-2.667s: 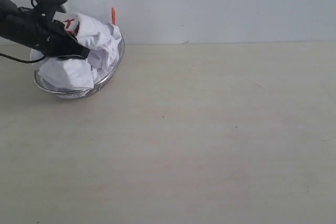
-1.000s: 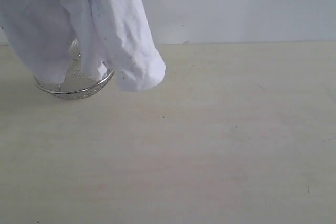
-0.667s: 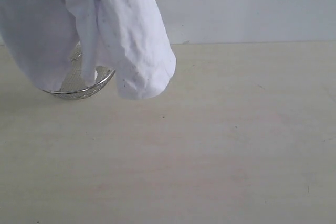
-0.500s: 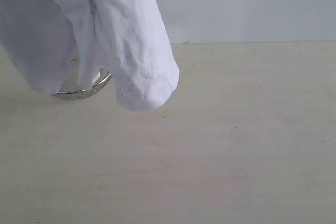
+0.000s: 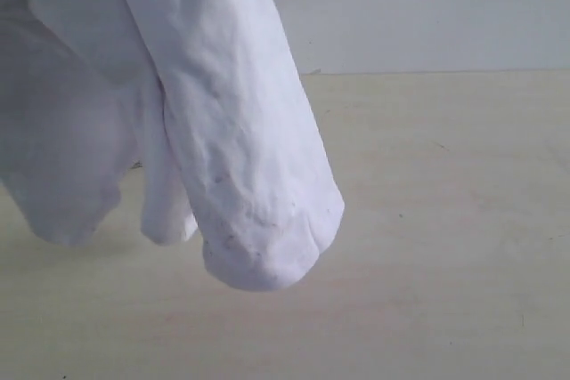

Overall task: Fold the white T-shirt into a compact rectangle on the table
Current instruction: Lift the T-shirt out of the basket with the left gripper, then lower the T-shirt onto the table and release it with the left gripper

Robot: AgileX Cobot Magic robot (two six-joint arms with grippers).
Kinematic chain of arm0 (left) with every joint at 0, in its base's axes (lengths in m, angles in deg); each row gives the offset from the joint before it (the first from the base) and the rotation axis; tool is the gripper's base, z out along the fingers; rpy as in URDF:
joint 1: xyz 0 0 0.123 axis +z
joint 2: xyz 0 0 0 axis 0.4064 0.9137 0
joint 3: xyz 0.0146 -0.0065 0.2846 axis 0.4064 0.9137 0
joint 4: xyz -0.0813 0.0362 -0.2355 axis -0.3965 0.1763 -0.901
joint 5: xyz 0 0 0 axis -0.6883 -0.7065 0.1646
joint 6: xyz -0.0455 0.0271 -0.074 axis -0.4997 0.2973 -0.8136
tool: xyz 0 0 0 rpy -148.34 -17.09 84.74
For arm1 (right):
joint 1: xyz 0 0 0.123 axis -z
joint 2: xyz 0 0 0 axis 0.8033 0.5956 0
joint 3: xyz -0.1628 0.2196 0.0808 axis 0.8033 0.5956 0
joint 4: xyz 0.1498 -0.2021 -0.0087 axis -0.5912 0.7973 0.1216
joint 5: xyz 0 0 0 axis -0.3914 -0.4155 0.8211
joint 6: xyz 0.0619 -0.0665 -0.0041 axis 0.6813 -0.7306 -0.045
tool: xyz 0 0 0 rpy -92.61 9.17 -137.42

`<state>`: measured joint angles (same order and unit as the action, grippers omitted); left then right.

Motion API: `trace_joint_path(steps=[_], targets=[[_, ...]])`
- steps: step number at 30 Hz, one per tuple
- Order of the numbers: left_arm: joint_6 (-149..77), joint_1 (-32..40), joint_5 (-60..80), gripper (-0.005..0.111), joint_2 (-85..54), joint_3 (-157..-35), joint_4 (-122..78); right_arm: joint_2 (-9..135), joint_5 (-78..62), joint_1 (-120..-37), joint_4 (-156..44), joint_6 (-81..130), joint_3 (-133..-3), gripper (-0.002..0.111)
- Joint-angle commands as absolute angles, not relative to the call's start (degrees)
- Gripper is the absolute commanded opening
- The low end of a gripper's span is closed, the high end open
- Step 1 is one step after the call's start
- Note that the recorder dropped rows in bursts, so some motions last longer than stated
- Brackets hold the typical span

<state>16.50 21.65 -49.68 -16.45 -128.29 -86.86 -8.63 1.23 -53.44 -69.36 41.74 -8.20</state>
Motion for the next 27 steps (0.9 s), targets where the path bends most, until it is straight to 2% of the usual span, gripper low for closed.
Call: trace_joint_path(steps=[1, 6, 9, 16, 27], targets=[[15.89, 21.30, -49.98, 0.004, -17.37, -127.64, -88.42, 0.32, -2.93, -53.48, -65.49, 43.52, -19.47, 0.000], [17.42, 20.52, -46.60, 0.004, -16.76, -120.04, -88.42, 21.17, -15.12, -53.60, -65.88, 35.99, -35.05, 0.000], [21.13, 17.28, -44.41, 0.004, -14.48, -115.26, -88.42, 30.04, -15.53, -59.33, -65.88, 30.42, -41.36, 0.000], [24.54, 12.92, -43.09, 0.004, -9.69, -110.37, -87.55, 38.64, -11.68, -69.32, -65.77, 25.54, -43.32, 0.000], [29.57, 5.41, -35.32, 0.004, 0.09, -105.79, -86.77, 48.66, -11.26, -70.01, -65.66, 21.63, -43.32, 0.000]])
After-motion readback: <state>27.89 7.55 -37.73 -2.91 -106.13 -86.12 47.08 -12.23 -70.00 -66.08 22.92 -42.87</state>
